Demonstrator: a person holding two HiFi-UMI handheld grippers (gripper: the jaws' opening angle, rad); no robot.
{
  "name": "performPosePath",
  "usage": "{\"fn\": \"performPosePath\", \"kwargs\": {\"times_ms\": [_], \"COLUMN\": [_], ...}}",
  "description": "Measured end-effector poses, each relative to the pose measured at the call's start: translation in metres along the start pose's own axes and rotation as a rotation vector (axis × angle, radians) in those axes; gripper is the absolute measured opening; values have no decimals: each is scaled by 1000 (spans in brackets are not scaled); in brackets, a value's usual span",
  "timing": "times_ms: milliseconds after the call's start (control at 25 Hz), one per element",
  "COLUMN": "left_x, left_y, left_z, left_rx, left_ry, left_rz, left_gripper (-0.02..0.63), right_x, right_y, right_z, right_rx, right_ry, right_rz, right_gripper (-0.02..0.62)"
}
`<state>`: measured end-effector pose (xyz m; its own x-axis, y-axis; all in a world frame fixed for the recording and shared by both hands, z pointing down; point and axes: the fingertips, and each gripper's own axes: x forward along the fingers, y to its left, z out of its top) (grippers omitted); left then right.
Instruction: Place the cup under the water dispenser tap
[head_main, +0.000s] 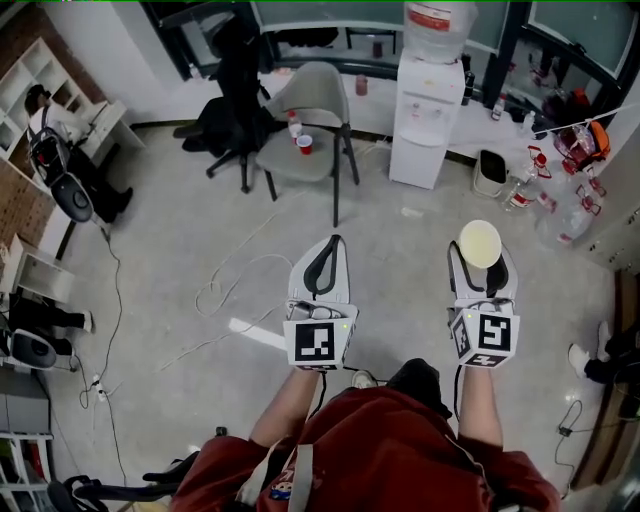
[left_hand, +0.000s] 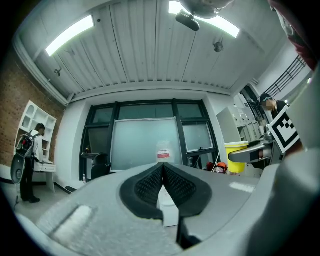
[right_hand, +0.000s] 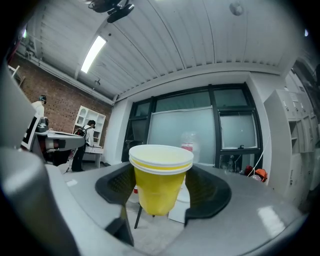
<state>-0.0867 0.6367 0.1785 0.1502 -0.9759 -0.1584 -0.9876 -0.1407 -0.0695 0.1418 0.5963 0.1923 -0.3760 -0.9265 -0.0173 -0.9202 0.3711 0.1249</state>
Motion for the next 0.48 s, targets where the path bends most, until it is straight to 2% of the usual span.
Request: {"fn": "performPosePath", "kwargs": {"times_ms": [200, 480], "left_x": [11, 52], "left_y": [8, 13], "left_z": [-12, -25], "left_rx": [-12, -14], "left_ry": [16, 44], "left_rz": [-6, 10], "left_gripper": [5, 5], "right_x": [17, 62], "right_y": [4, -10], "right_z": [-9, -28], "right_rx": [8, 29], "right_ry": [11, 35], "right_rz": [8, 29], "right_gripper": [296, 296]}}
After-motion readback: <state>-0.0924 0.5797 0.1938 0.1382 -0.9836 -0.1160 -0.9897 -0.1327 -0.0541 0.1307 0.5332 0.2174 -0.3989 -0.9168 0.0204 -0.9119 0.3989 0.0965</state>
